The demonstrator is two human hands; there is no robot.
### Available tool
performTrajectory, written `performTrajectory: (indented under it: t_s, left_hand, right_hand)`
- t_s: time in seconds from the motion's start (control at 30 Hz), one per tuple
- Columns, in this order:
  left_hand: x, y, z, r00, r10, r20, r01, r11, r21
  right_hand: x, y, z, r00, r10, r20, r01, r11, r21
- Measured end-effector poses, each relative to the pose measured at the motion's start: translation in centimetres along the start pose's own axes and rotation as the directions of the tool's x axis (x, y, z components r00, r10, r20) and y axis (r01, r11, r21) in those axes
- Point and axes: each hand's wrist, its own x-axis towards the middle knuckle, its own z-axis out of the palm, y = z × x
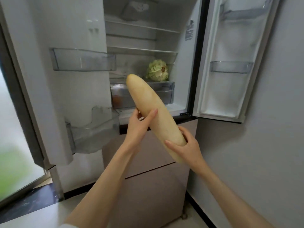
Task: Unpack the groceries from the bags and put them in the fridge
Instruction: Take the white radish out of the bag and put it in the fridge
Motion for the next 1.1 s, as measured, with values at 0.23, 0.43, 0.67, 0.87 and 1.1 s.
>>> performTrajectory:
  t_s: [0.23,0.43,0.67,0.87,1.1]
  left_hand:
    - [11.1,-3.6,2.1,0.998,-0.058,0.036,0.059,0.998,-0.017]
    - [19.3,-5.7,2.5,0.983,-0.150,-0.106,0.138,0.984,-0.114]
    - [30.4,-6.3,1.9,0.944,-0.132,-0.303,0.090,0.985,-0.148]
    - [40.4,-6.3,-0.2,0.907,-0.094,-0.411,0.138,0.987,0.079]
    - [50.0,-6.7,-2.5,0.855,-0.062,-0.516,0.166,0.973,0.157]
  right_hand:
    - [12.3,3.0,1.6,0.997,0.076,-0.032,-0.072,0.991,0.117]
    - [20.5,5.0,3.1,0.992,0.093,0.080,-0.101,0.989,0.111]
    - [32.8,5.6,5.0,0.969,0.112,0.222,-0.152,0.973,0.175]
    - [43.4,5.8,7.4,0.958,0.138,0.249,-0.215,0.925,0.313]
    - [53.5,5.2,11.3,0.906,0.196,0.375,-0.336,0.872,0.355]
